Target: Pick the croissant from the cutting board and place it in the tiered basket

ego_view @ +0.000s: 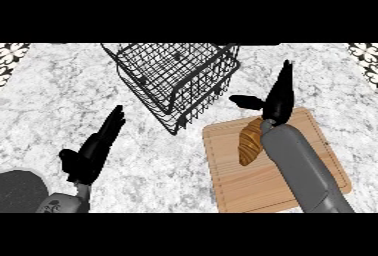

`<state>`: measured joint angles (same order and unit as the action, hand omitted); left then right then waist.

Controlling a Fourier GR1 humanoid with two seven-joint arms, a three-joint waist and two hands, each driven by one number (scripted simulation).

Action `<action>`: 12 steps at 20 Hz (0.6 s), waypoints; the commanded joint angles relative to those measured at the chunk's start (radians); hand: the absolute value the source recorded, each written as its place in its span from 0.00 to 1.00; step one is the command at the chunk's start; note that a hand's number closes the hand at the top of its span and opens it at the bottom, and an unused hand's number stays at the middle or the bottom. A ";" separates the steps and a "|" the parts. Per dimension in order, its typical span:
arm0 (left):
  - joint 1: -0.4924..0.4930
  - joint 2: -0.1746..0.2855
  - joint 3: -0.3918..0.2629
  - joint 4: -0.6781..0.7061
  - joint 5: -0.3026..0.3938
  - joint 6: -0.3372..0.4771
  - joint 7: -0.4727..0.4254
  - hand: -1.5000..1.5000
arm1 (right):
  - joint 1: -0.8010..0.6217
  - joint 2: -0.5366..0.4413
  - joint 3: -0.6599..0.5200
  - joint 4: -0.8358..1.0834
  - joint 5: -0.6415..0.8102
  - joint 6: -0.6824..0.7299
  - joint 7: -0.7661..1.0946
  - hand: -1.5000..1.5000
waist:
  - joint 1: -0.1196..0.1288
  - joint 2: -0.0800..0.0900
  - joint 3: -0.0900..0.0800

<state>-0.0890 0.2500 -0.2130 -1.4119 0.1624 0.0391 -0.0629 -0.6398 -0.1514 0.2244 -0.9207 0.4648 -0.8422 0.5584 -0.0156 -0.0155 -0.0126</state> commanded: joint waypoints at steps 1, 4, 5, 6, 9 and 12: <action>0.015 0.002 -0.006 0.008 0.000 -0.011 -0.004 0.50 | -0.057 -0.057 0.067 0.114 0.067 0.223 0.227 0.00 | 0.002 -0.009 -0.006; 0.011 -0.002 -0.006 0.015 -0.010 0.000 -0.010 0.50 | -0.107 -0.044 0.136 0.157 0.099 0.398 0.383 0.00 | 0.008 -0.012 -0.005; -0.009 -0.020 -0.018 0.027 -0.020 0.008 -0.007 0.50 | -0.139 -0.036 0.153 0.157 0.102 0.460 0.436 0.00 | -0.006 -0.011 -0.004; -0.009 0.011 0.012 0.014 0.003 -0.014 -0.011 0.50 | -0.154 -0.024 0.171 0.154 0.099 0.525 0.487 0.00 | 0.002 -0.016 -0.002; 0.006 -0.020 -0.011 0.023 -0.012 0.008 -0.005 0.50 | -0.259 0.018 0.186 0.124 0.084 0.682 0.670 0.00 | -0.004 -0.016 0.004; -0.004 0.006 0.017 0.058 -0.002 -0.018 -0.027 0.50 | -0.359 0.037 0.179 0.064 0.071 0.788 0.820 0.00 | -0.014 -0.008 0.007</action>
<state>-0.0848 0.2461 -0.2086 -1.3809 0.1587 0.0329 -0.0806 -0.8872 -0.1459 0.3860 -0.8148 0.5369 -0.2263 1.1093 -0.0212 -0.0279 -0.0097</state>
